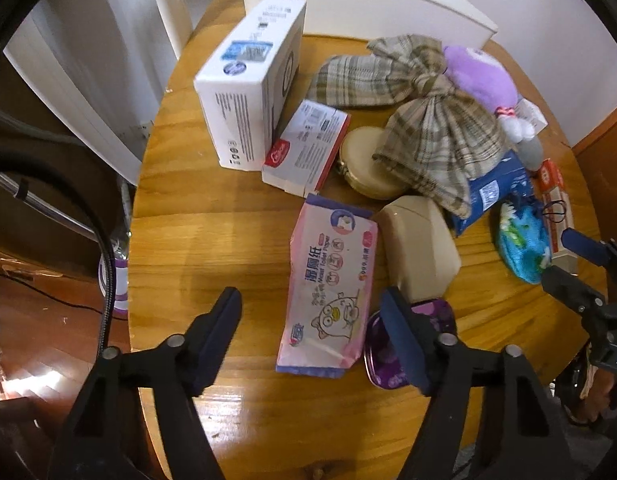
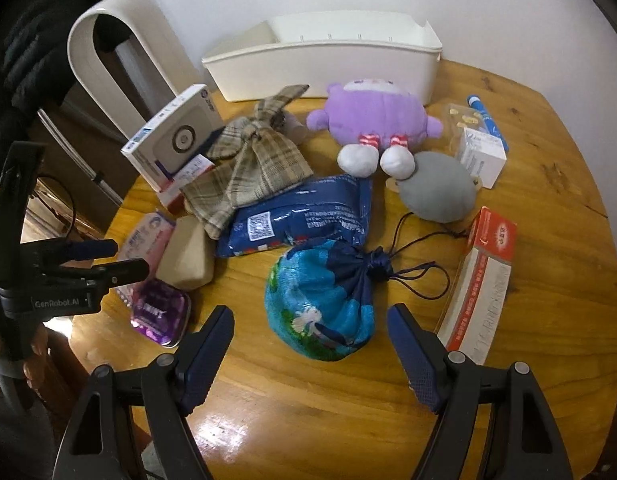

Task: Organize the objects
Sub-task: 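Grasp the pink wet-wipe pack with the left gripper while the right gripper grasps the blue pouch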

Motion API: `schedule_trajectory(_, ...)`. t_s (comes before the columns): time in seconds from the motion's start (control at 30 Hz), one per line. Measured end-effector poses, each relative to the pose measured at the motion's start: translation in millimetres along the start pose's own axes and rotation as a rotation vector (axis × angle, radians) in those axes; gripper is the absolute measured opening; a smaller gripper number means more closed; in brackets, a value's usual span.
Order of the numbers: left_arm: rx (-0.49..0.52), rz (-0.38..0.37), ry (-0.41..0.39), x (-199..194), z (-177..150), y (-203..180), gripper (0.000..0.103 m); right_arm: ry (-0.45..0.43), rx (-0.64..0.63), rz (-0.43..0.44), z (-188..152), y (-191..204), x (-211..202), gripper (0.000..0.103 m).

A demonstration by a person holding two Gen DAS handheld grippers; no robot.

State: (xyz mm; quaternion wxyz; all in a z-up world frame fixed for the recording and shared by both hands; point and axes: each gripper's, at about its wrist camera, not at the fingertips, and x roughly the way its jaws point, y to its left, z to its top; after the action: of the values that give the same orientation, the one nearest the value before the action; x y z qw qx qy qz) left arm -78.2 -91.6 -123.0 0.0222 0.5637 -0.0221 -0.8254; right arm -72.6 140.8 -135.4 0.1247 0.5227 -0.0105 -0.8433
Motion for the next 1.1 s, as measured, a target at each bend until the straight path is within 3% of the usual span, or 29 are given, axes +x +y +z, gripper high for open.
schedule_trajectory(0.27, 0.001, 0.000, 0.013, 7, 4, -1, 0.062, 0.035, -0.004, 0.000, 0, -2, 18, 0.080)
schedule_trajectory(0.37, 0.004, 0.000, 0.011, 7, 5, -1, 0.053, 0.044, -0.011, -0.005, -1, -1, 22, 0.079)
schedule_trajectory(0.53, 0.004, 0.011, 0.002, 5, 0, -3, 0.045, 0.068, -0.020, -0.019, -1, 1, 31, 0.070)
schedule_trajectory(1.1, 0.016, 0.012, -0.065, -25, -27, -18, 0.041, 0.049, -0.003, 0.017, -13, -3, 18, 0.057)
